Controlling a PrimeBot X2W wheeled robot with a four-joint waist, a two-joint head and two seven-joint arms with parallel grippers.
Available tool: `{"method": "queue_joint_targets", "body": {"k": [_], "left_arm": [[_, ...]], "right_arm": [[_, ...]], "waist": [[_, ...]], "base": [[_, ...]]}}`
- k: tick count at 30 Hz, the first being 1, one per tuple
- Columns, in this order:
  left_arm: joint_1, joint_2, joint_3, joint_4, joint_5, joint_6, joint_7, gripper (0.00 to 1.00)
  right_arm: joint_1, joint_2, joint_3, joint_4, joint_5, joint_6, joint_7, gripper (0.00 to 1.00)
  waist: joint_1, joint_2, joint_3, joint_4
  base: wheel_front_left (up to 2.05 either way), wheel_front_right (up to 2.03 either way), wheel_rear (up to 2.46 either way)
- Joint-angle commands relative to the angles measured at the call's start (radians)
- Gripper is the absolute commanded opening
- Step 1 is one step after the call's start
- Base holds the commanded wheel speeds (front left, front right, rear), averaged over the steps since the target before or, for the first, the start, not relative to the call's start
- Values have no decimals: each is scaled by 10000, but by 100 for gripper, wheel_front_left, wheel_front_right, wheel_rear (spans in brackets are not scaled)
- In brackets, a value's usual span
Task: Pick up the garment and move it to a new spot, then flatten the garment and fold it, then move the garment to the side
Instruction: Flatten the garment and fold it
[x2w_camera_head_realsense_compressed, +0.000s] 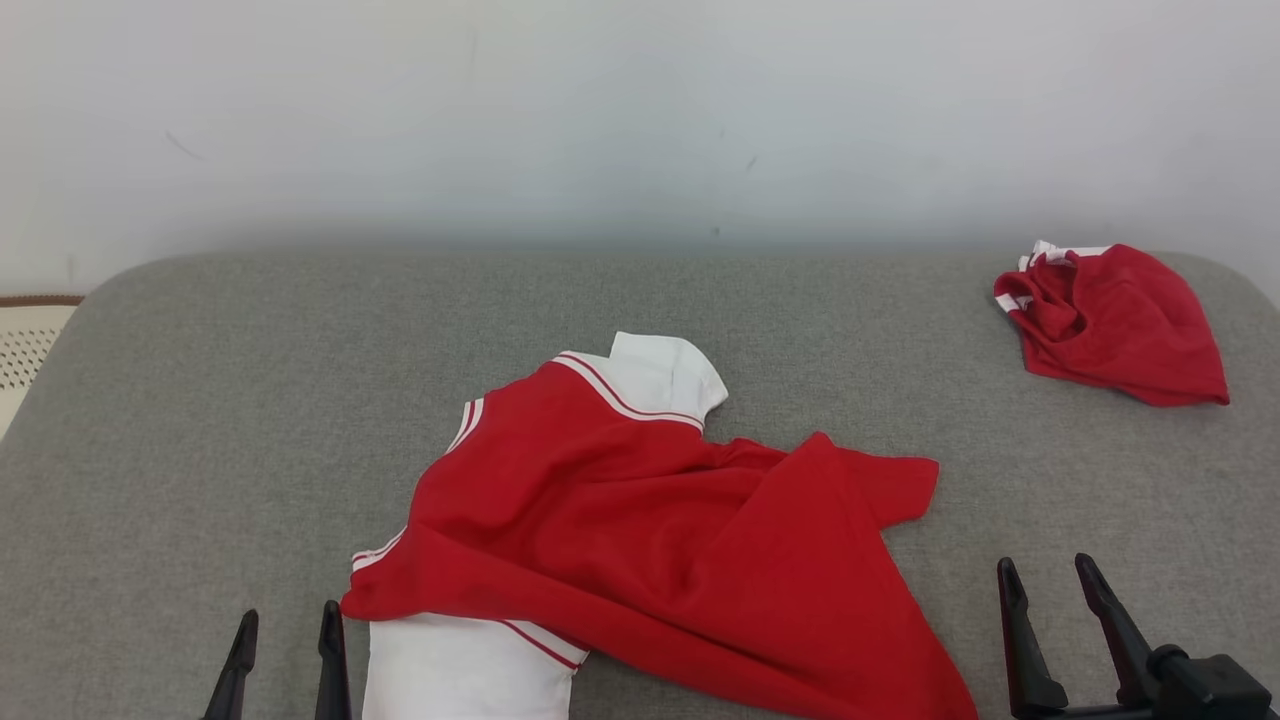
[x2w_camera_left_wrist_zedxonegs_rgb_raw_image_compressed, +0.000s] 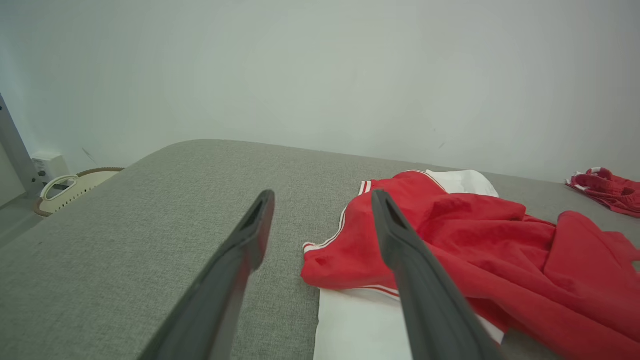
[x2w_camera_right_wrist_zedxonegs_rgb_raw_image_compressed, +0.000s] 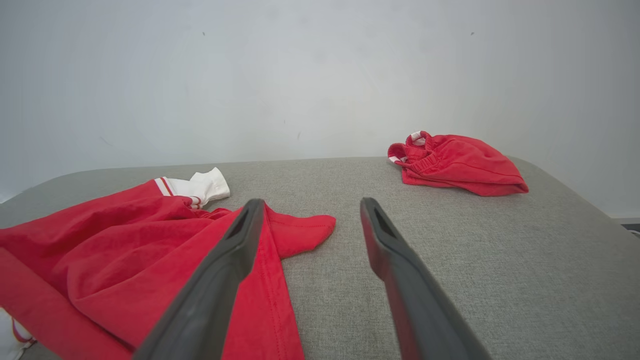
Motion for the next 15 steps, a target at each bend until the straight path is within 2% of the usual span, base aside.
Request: {"method": "queue_joint_targets", "body": {"k": [1,9,15], "left_arm": [[193,2,61,-25,126,-4,-53,100],[235,22,-45,177,502,-201,-53,100],[43,58,-67,359,682,-357,-53,100]], "right_arm": [[12,72,-111,89,-51,-8,-96,100],[-126,536,-311,491,-146,-8,-328,100],[-135,613,-358,763,-244,-8,-400,100]], "waist": [[0,0,-61,-22],[0,0,-268,-88],[0,0,-373,-77]], "base": [[0,0,0],[0,0,0],[0,0,0]]}}
